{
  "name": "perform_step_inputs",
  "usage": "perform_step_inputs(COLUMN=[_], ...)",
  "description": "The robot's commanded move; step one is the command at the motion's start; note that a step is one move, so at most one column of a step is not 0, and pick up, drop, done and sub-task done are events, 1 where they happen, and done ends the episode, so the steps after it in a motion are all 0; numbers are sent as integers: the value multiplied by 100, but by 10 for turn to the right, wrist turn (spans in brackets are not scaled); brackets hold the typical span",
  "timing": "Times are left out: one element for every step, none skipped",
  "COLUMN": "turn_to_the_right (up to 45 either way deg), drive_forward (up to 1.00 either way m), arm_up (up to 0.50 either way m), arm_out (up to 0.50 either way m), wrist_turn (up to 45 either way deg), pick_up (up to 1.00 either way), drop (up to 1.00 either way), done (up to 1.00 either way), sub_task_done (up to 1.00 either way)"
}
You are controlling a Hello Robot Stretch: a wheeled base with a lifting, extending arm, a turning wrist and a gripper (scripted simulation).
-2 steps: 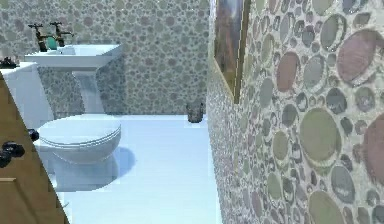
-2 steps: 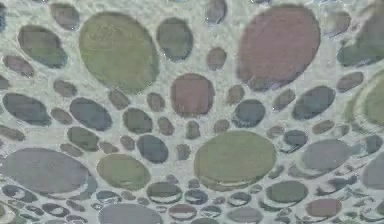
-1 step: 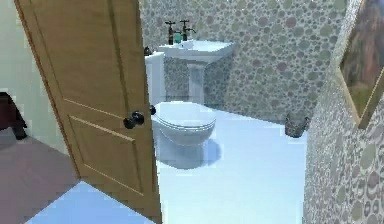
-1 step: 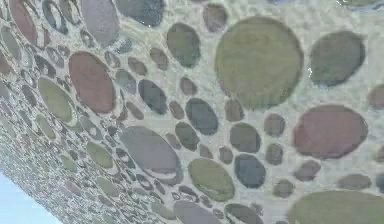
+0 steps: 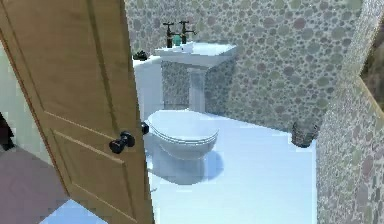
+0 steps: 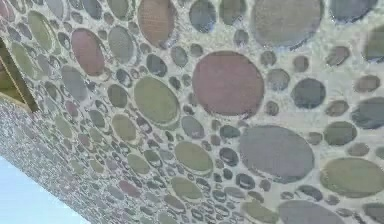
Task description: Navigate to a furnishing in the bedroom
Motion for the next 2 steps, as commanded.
perform_step_inputs(turn_to_the_right=[-450,-120], drive_forward=[0,0], arm_up=[0,0], arm_out=[0,0], wrist_turn=[0,0], pick_up=[0,0], drop=[0,0], done=[0,0], sub_task_done=[0,0])
